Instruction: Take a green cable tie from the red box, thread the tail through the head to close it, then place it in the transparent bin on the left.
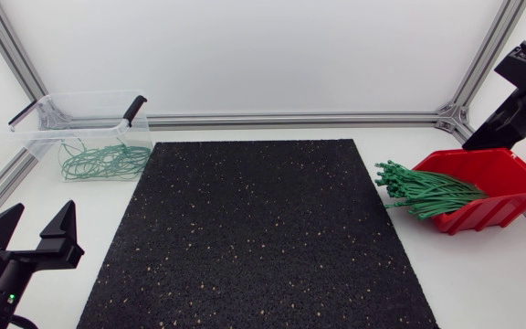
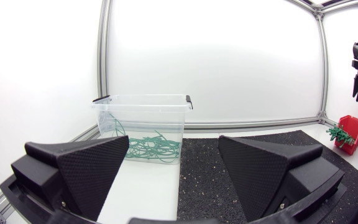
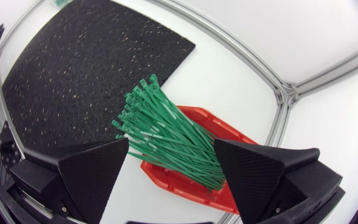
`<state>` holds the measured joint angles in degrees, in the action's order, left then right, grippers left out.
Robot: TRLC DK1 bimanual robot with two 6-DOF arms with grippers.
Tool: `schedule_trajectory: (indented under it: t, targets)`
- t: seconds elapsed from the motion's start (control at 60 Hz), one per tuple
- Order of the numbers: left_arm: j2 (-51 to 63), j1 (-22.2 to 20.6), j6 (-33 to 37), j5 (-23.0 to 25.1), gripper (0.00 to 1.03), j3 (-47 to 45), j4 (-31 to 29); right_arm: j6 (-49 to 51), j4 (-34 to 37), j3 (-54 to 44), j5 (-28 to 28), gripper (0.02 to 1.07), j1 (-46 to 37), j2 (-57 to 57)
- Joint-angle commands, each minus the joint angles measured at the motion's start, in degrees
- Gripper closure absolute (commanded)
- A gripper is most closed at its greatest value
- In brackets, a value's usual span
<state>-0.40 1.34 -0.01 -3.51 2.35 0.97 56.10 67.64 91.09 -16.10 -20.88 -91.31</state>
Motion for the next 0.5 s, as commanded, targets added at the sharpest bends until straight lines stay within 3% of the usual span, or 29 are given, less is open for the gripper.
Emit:
schedule_trajectory:
  t: [0.0, 0.25, 0.483]
  targets:
    - [-0.4, 0.1, -0.8, -0.1, 0.03, -2.4, -0.4, 11.0, 2.6, 0.8, 0.1, 0.07, -0.6, -1.6]
    - [-0.4, 0.1, -0.8, -0.1, 0.03, -2.4, -0.4, 33.4, 3.1, -10.0, 0.5, 0.07, -2.1, 1.7]
    - [-0.4, 0.0, -0.8, -0.1, 0.03, -2.4, -0.4, 41.4, -3.7, -19.8, 2.1, 0.07, -0.4, 6.4]
